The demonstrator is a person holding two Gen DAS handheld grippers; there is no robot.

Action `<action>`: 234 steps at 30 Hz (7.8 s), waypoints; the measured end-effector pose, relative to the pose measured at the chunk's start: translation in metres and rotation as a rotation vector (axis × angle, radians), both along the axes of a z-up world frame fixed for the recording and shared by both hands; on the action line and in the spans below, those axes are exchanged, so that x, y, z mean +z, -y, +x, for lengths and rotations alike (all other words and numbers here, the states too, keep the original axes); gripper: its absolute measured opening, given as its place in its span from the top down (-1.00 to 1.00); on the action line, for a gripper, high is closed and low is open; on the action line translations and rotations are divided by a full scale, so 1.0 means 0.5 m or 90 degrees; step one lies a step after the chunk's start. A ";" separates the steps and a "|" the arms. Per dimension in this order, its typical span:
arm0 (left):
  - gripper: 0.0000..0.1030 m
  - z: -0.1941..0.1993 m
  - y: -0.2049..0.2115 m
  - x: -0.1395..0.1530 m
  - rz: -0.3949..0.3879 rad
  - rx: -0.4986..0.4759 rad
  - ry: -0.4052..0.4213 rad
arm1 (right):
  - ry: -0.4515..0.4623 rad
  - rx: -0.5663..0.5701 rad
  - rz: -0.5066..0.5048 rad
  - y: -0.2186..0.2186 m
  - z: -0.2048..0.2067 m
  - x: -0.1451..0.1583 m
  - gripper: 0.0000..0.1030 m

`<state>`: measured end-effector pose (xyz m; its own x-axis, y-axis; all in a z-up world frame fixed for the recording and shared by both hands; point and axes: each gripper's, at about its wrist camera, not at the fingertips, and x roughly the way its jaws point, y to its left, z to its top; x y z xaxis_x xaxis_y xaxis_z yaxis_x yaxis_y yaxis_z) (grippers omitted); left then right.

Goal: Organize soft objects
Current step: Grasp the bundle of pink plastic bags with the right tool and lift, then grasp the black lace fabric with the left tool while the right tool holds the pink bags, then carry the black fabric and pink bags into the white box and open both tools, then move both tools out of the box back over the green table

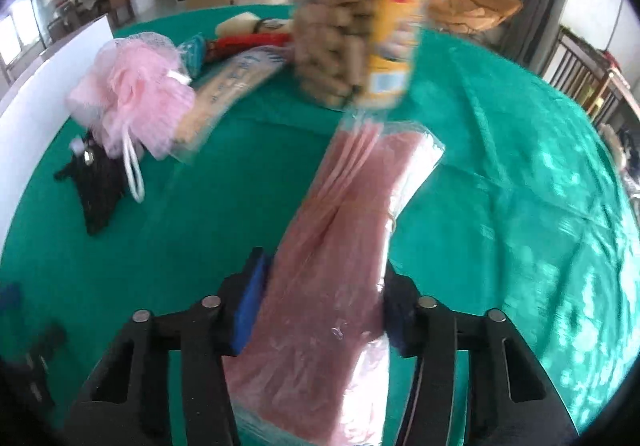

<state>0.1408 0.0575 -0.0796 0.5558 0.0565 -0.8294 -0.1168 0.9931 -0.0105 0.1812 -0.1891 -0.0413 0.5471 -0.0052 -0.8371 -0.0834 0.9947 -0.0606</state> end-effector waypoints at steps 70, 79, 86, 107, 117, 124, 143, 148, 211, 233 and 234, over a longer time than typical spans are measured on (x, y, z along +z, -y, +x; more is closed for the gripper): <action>-1.00 0.113 -0.031 -0.009 -0.002 0.004 0.005 | 0.046 0.009 0.030 0.064 -0.078 -0.026 -0.52; -1.00 0.111 -0.030 -0.009 -0.002 0.004 0.006 | 0.046 0.009 0.029 0.064 -0.078 -0.026 -0.53; -1.00 0.109 -0.029 -0.009 -0.002 0.005 0.006 | 0.046 0.009 0.029 0.065 -0.078 -0.026 -0.53; -1.00 0.107 -0.029 -0.009 -0.002 0.004 0.007 | 0.045 0.009 0.035 0.067 -0.078 -0.026 -0.53; -1.00 0.107 -0.030 -0.009 0.001 -0.009 -0.004 | -0.106 0.034 0.031 0.066 -0.019 -0.014 -0.55; 0.30 0.070 -0.007 0.017 0.010 -0.054 0.013 | -0.135 0.067 0.021 0.061 -0.008 -0.004 -0.01; 0.39 -0.030 -0.075 0.064 -0.235 -0.037 0.101 | -0.051 0.047 0.200 0.088 -0.084 0.126 0.63; 0.39 -0.052 -0.092 0.080 -0.272 -0.032 0.118 | -0.034 0.074 0.231 0.055 -0.084 0.160 0.63; -0.88 0.009 0.007 0.200 0.064 -0.009 0.080 | 0.053 0.090 -0.029 0.079 -0.104 -0.011 -0.40; -1.00 0.196 0.170 -0.005 0.000 -0.201 0.013 | 0.046 0.062 0.042 0.120 -0.106 -0.032 -0.60; -1.00 0.205 0.170 -0.006 -0.001 -0.203 0.014 | 0.046 0.061 0.042 0.119 -0.106 -0.032 -0.60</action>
<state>0.2433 -0.0277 -0.0829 0.5631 -0.1247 -0.8169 0.2003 0.9797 -0.0115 0.1283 -0.2487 -0.0573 0.6016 0.1044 -0.7920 -0.1764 0.9843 -0.0041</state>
